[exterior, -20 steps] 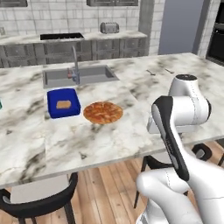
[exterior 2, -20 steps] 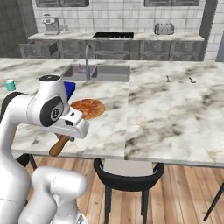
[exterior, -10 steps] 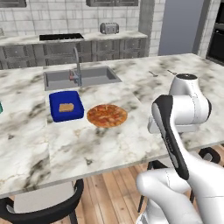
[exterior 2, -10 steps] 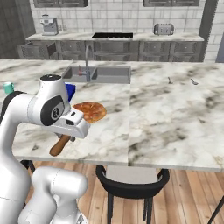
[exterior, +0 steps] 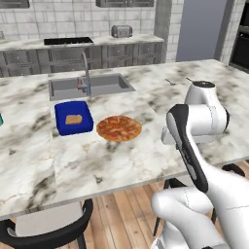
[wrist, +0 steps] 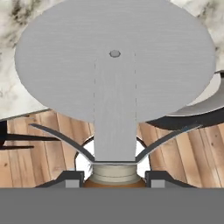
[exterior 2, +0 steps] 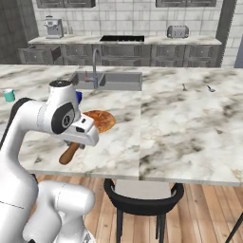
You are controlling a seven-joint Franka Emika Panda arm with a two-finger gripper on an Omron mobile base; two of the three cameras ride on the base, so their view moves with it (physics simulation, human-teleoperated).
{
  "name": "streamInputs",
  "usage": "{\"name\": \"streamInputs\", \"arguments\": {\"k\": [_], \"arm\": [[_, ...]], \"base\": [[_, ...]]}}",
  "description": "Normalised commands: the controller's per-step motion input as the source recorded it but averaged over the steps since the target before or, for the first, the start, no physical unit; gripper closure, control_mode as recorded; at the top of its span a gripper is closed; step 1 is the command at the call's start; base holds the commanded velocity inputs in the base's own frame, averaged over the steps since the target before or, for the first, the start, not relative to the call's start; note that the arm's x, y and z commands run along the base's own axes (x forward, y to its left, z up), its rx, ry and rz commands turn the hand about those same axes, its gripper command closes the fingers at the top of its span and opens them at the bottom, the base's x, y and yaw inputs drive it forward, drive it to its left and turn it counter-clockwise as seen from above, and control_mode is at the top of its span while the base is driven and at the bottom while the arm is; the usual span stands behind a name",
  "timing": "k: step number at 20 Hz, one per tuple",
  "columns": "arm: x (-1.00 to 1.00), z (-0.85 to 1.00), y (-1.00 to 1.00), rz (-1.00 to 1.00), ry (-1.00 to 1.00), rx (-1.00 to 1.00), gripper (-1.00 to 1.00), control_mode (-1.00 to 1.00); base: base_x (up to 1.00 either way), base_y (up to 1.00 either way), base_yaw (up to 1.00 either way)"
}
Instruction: Take the pizza cutter from the drawer on the left and place it on the dining counter for cutting.
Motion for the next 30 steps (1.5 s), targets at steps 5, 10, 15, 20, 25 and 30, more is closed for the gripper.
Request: {"name": "streamInputs", "arguments": {"k": [5, 10, 15, 20, 25, 30], "arm": [[1.00, 0.00, -0.19, 0.00, 0.00, 0.08, 1.00, -1.00], [1.00, -0.15, -0.02, 0.00, 0.00, 0.00, 1.00, -1.00], [0.90, -0.33, 0.00, -0.02, 0.02, 0.00, 1.00, -1.00], [0.83, -0.54, 0.00, -0.02, 0.00, 0.00, 1.00, -1.00], [0.58, -0.61, 0.00, -0.01, 0.01, 0.00, 1.00, -1.00], [0.59, -0.45, 0.01, -0.02, 0.03, 0.00, 1.00, -1.00]], "base": [[0.00, 0.00, 0.00], [0.00, 0.00, 0.00], [0.00, 0.00, 0.00], [0.00, 0.00, 0.00], [0.00, 0.00, 0.00], [0.00, 0.00, 0.00]]}}
